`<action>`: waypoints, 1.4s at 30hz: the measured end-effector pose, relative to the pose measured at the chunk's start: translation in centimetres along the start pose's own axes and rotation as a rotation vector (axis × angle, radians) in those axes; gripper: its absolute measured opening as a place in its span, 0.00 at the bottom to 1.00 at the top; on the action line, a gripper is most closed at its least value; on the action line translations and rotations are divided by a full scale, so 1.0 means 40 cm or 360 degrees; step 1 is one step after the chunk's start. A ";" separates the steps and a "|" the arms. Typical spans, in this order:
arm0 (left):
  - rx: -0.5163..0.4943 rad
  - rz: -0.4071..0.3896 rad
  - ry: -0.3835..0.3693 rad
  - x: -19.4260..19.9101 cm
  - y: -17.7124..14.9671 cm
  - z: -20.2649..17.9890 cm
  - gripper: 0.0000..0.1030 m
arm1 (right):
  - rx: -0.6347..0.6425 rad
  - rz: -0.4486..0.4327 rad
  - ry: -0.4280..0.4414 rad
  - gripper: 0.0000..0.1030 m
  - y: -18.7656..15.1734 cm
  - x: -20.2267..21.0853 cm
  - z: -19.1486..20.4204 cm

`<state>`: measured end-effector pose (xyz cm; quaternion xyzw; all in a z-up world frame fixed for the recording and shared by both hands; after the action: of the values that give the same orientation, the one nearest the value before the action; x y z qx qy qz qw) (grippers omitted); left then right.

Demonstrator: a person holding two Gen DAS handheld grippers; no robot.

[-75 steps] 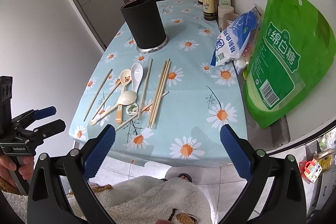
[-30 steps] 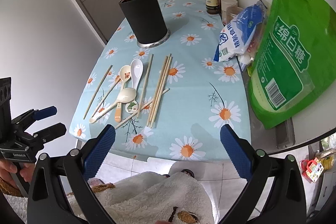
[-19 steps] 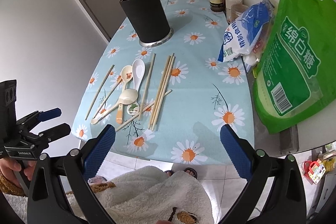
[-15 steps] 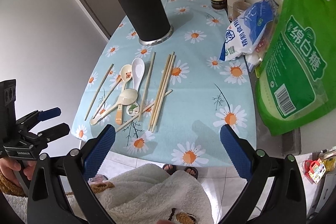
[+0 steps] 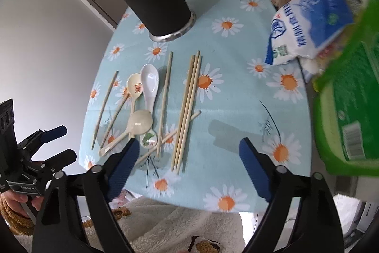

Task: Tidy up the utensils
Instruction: 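Lower the right gripper onto the chopsticks and close on them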

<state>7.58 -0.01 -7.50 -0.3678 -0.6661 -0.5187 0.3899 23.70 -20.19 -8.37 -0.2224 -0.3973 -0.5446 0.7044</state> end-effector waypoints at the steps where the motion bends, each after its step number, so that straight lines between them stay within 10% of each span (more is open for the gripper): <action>1: 0.0004 0.0008 -0.0007 -0.010 0.007 0.012 0.89 | -0.0011 0.0031 -0.0002 0.76 0.010 -0.014 0.001; 19: 0.0137 0.0109 -0.0080 -0.103 0.013 0.152 0.70 | -0.0169 0.0452 -0.0102 0.23 0.126 -0.226 0.017; 42: 0.0151 0.0130 -0.0109 -0.124 0.013 0.181 0.70 | -0.0129 0.0519 -0.0203 0.04 0.135 -0.261 0.012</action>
<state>9.16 6.75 -12.90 -0.3934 -0.6873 -0.4572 0.4048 27.70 -12.00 -15.82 -0.3461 -0.3775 -0.4237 0.7471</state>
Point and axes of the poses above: each gripper's, at about its wrist camera, not at the fingertips, and x roughly against the way its jaws point, z to its left, y to its top, the point moved 3 cm from there along -x, roughly the way its jaws point, and after that the axes turned 10 degrees about -x, right-handed, at the moved point
